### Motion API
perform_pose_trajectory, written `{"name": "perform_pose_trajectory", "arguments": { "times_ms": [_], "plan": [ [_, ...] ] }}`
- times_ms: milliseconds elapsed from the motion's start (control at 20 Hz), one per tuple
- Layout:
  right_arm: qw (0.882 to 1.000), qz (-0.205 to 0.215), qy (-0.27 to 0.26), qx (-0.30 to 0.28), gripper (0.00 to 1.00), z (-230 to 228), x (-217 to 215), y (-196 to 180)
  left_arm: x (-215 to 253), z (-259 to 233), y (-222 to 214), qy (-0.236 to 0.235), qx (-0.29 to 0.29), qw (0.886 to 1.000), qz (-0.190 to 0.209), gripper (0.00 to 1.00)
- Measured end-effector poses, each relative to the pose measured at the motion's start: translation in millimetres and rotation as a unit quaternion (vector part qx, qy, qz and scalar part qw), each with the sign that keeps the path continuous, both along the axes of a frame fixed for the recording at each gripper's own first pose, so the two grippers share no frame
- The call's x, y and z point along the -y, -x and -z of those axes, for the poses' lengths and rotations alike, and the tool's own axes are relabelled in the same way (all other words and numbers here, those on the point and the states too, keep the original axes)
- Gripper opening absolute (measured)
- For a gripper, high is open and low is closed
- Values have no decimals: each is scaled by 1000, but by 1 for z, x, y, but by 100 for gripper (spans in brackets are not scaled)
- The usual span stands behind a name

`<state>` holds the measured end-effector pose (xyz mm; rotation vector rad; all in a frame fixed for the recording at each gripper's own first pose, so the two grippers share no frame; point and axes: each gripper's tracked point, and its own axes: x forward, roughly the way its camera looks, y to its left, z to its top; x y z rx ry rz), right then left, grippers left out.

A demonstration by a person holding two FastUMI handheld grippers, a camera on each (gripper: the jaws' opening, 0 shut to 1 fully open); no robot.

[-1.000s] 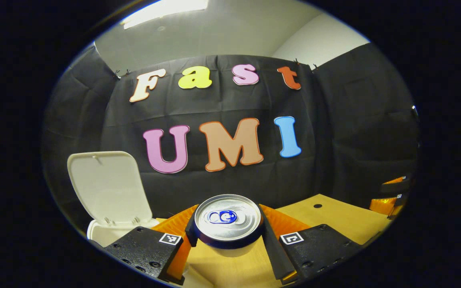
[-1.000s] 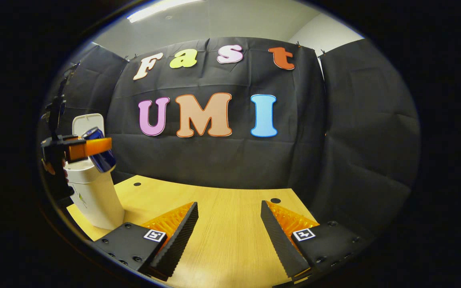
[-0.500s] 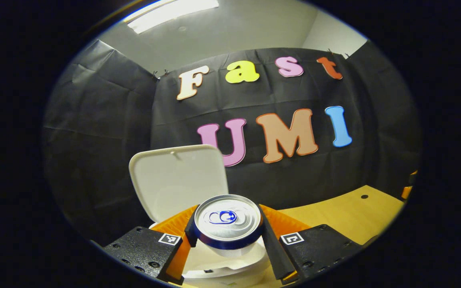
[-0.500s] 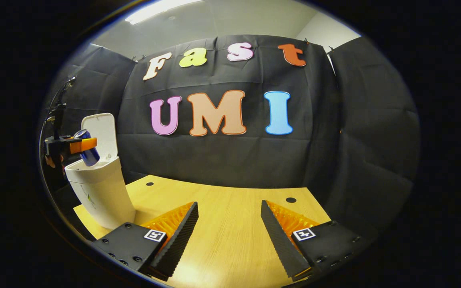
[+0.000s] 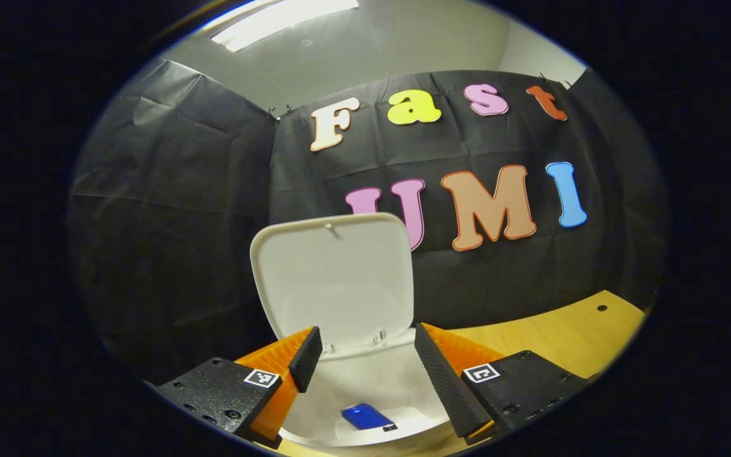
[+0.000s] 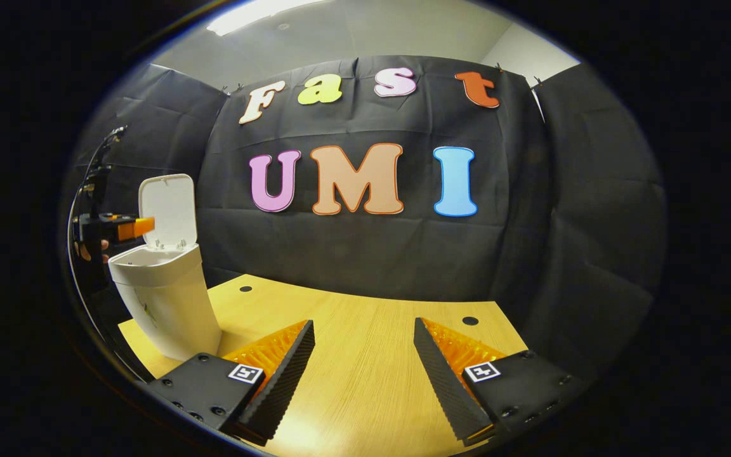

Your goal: Press the lid of the desktop garbage bin to open it, pick up the crumpled paper on the desktop and throw it into the bin, then pick up the pop can on the desktop and drop it into the bin, and finally close the garbage bin lid.

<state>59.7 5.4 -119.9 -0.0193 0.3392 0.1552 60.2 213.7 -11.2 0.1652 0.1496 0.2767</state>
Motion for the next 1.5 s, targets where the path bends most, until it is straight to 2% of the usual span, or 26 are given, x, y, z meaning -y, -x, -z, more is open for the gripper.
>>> {"name": "perform_pose_trajectory", "arguments": {
  "times_ms": [300,450,600,800,950,1050,1100,1150,1200,1250,1300,1350,1500],
  "plan": [
    [1000,24,-2,-1,99,4,12,7,-18,-88,-42,-68,71,995,-6,90],
    [999,45,-2,-2,99,6,27,10,-11,-120,-65,-104,120,987,24,89],
    [998,63,-9,-15,99,10,36,14,-1,-125,-88,-66,145,986,48,89],
    [998,49,11,-26,99,22,37,11,-33,-128,-115,-57,129,990,8,90],
    [999,33,4,-32,100,25,29,4,-56,-104,-136,-38,76,996,-9,90],
    [999,27,-5,-24,99,19,24,2,-69,-82,-141,0,39,999,-23,91],
    [1000,24,-5,-18,99,17,23,2,-75,-70,-139,25,23,999,-34,91],
    [1000,21,-2,-15,99,18,23,1,-74,-78,-138,38,40,998,-37,91],
    [1000,18,3,-15,99,19,24,0,-74,-82,-136,45,41,997,-37,100],
    [1000,16,5,-18,99,22,26,-1,-71,-73,-132,51,30,997,-39,89],
    [1000,16,3,-21,99,22,27,-2,-66,-72,-126,42,24,998,-35,95],
    [1000,16,-2,-21,99,21,27,-3,-60,-69,-116,38,20,999,-29,89],
    [1000,7,-12,-16,99,18,20,-10,-40,-66,-83,51,16,998,-20,89]
  ]
}}
